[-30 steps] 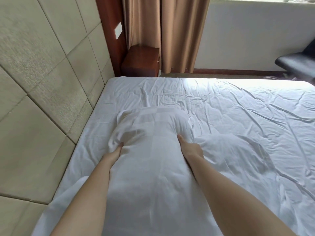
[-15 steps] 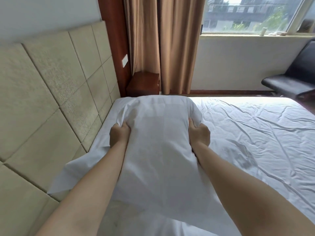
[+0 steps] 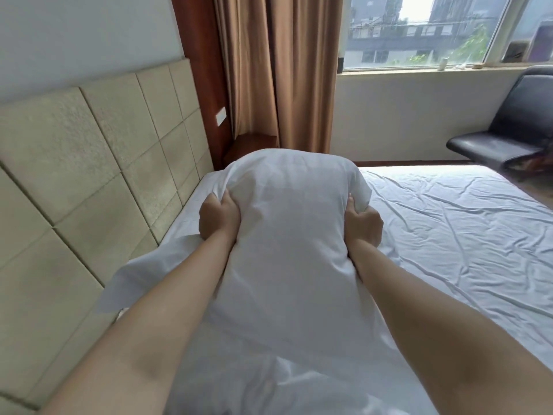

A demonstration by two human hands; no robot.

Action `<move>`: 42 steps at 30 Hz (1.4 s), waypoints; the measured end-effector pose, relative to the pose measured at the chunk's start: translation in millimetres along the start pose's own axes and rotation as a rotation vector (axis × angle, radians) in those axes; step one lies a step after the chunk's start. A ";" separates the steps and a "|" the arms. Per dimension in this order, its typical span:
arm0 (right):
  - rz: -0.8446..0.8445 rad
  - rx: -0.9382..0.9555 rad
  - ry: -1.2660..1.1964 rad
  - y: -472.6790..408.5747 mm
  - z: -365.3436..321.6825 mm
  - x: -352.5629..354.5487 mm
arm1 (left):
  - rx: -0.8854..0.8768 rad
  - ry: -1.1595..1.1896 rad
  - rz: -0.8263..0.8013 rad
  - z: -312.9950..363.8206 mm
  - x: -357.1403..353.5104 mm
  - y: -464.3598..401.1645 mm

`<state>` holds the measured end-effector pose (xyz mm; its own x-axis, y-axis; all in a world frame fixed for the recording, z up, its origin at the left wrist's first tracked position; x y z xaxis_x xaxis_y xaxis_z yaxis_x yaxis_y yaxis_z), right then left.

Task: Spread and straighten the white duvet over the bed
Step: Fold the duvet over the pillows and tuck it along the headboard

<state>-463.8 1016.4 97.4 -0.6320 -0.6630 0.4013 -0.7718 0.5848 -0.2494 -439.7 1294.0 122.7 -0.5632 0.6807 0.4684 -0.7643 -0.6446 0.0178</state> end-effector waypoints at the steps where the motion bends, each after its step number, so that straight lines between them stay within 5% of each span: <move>1: -0.004 0.007 -0.004 4.2 5.6 14.1 | 0.002 -0.001 0.015 -1.7 2.3 18.1; 5: -0.128 -0.037 0.085 26.1 49.6 54.1 | 0.062 -0.173 0.032 -42.3 -2.0 76.4; 9: -0.528 -0.342 0.399 57.3 133.0 57.0 | 0.243 -0.592 -0.217 -121.8 -24.3 108.3; 11: -0.534 -0.410 0.424 69.0 149.4 59.6 | 0.285 -0.682 -0.298 -139.8 -33.5 127.0; 15: -0.432 -0.009 0.380 72.2 120.9 56.2 | 0.083 -0.740 -0.353 -135.8 -49.1 147.7; 21: -0.761 0.384 0.556 92.2 94.8 1.1 | -0.092 -0.943 -0.449 -133.9 -70.6 138.9; 30: -0.819 0.337 0.711 90.7 166.9 -74.9 | -0.201 -1.058 -0.429 -203.4 -120.9 81.1; 42: -0.932 0.177 0.857 76.4 187.8 -119.4 | -0.252 -1.097 -0.738 -240.8 -174.8 33.5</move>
<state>-460.2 1052.4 -135.1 0.3464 -0.2365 0.9078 -0.9374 -0.0503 0.3445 -442.4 1237.2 -171.3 0.4517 0.1338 0.8821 -0.8810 -0.0887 0.4646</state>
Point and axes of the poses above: each hand's wrist, its own y-axis away from the middle knuckle, its own x-axis out of the back of the hand, z = x × y, the point moved 4 cm from there along -y, towards the middle knuckle, and after that the axes turned 12 degrees about x, right-handed, at the moved point
